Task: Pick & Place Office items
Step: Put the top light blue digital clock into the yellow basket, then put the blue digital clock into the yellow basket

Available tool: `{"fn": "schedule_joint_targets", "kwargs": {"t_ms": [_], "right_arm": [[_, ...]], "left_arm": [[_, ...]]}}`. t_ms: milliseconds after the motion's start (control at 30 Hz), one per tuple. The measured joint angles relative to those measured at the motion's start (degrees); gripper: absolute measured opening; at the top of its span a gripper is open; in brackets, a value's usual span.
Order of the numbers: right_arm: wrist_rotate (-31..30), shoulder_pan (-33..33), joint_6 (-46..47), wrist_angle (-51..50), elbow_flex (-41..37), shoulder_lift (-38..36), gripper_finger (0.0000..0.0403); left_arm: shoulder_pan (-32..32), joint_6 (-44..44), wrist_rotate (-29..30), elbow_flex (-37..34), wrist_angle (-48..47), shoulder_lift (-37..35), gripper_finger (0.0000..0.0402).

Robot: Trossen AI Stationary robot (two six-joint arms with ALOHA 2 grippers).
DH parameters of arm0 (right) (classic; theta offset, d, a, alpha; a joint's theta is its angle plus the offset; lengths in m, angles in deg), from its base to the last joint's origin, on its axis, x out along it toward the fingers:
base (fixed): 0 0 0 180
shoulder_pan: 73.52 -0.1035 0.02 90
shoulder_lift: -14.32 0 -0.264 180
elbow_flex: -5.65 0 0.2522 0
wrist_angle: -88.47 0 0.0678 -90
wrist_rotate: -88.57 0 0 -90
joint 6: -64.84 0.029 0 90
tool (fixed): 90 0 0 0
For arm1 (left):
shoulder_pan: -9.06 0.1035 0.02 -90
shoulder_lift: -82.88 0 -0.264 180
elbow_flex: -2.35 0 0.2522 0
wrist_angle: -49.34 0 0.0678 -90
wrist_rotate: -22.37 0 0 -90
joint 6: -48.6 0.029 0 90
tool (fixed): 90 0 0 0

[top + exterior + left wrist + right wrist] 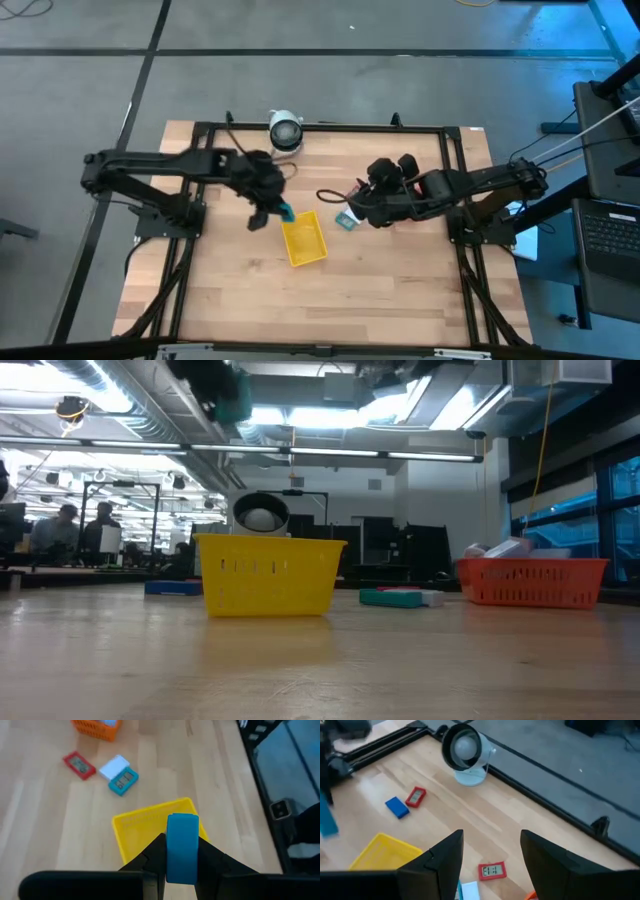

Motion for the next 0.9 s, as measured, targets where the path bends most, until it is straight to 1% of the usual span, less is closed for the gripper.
{"fn": "schedule_joint_targets", "kwargs": {"t_ms": [100,267,367,433,567,667,900], "right_arm": [[0.02,-0.06,3.52,-0.97,0.00,0.09,0.0201],[0.04,-0.87,6.39,-0.97,0.00,0.11,0.0201],[0.09,-1.48,7.23,-1.05,0.00,0.11,0.0201],[0.19,-1.88,7.96,-1.28,0.00,0.11,0.0201],[0.22,-2.23,9.63,-1.27,0.00,0.11,0.0201],[0.26,-2.26,10.50,-1.25,-0.02,0.11,0.0201],[0.22,-2.47,11.51,-1.06,-0.02,0.11,0.0201]], "left_arm": [[-1.77,0.02,0.56,-0.04,3.00,4.83,0.0061],[-4.31,0.07,-0.22,-0.54,4.61,11.92,0.0061],[-6.14,0.11,-0.49,-3.69,10.50,13.25,0.0061],[-6.79,0.13,0.13,-5.16,12.21,13.86,0.0061],[-6.49,0.15,3.56,-7.36,18.46,13.81,0.0063],[-5.65,0.17,3.96,-8.04,18.89,13.91,0.0080],[-3.99,0.20,5.54,-8.59,19.20,14.00,0.0146]]}}
